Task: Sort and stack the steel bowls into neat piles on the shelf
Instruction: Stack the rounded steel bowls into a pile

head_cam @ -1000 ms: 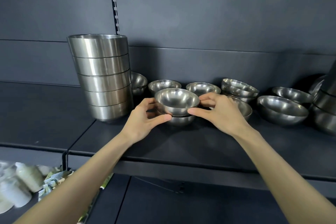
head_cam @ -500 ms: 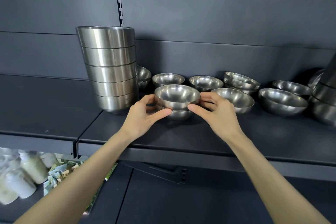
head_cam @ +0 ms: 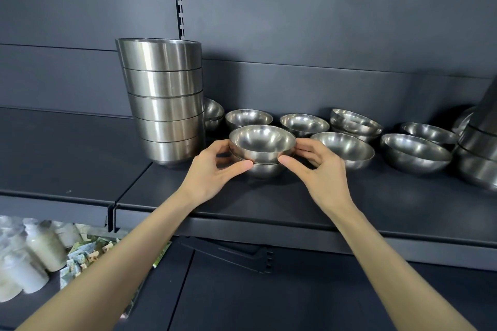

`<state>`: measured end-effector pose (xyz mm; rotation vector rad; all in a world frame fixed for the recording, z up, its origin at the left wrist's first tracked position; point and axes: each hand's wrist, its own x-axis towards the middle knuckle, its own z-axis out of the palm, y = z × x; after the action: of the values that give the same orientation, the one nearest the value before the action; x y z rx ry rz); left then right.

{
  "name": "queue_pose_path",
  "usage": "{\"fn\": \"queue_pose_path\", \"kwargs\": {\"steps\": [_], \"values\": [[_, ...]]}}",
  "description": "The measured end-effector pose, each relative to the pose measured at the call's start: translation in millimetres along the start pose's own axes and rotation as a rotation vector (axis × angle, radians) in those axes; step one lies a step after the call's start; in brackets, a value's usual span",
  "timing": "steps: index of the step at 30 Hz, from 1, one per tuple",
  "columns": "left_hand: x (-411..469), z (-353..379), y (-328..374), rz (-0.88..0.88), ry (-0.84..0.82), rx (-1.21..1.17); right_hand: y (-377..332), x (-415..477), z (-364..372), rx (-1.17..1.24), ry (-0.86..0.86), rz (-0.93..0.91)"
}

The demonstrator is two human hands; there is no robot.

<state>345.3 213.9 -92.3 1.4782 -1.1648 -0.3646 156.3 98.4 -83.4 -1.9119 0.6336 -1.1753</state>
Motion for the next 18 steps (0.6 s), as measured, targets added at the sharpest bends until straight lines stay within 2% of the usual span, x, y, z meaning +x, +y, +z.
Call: {"fn": "queue_pose_path", "kwargs": {"steps": [8, 13, 18], "values": [[-0.5, -0.5, 1.4, -0.021, -0.021, -0.046, 2.3, 0.8, 0.5, 0.029, -0.022, 0.015], [3.6, -2.3, -3.5, -0.097, -0.055, -0.079, 6.5, 6.8, 3.2, 0.073, -0.114, 0.084], [4.0, -2.7, -5.1, -0.077, -0.085, -0.086, 5.5, 7.2, 4.2, 0.122, -0.158, 0.060]]}}
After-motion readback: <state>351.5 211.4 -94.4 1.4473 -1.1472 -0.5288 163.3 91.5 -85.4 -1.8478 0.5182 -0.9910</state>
